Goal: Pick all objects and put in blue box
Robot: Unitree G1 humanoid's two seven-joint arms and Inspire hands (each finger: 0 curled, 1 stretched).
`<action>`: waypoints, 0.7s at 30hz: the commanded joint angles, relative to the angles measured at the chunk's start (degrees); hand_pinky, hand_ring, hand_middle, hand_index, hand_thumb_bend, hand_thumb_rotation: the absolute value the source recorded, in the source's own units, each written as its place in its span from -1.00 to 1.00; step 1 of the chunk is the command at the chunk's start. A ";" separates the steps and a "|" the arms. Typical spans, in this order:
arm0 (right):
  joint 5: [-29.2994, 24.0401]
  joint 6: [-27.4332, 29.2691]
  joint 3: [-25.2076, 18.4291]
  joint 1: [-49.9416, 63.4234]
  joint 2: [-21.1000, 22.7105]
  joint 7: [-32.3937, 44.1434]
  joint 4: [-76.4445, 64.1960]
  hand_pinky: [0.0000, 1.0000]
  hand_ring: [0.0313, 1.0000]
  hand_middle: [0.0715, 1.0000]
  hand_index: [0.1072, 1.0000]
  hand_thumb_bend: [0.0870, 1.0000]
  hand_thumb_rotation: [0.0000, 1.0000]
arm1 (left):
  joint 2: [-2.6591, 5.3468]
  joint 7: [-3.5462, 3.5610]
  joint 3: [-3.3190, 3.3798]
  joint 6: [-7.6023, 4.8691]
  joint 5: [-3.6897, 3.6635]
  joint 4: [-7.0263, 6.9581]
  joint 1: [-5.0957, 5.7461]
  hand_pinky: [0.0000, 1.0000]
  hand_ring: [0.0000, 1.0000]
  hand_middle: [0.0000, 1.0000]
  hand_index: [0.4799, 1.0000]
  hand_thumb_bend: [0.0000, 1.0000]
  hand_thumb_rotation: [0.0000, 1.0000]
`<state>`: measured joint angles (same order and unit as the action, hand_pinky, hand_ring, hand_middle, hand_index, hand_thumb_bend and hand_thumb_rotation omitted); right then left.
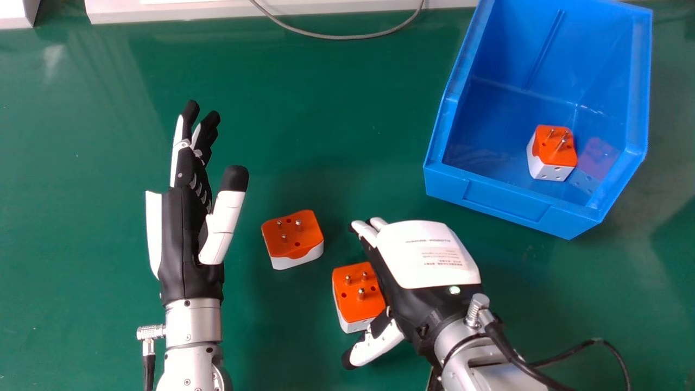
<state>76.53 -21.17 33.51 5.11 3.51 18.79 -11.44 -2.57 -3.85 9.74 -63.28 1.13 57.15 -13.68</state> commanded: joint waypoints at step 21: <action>-7.56 1.71 0.99 -5.18 1.48 -6.72 8.54 0.42 0.75 0.82 0.73 0.73 -0.53 | 0.19 -0.08 -0.29 -1.47 0.24 -0.85 0.40 0.94 0.86 0.83 0.77 0.88 0.62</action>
<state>69.99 -20.03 34.09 0.66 4.69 12.27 -3.73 -2.57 -3.84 9.75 -63.34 1.31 57.13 -13.24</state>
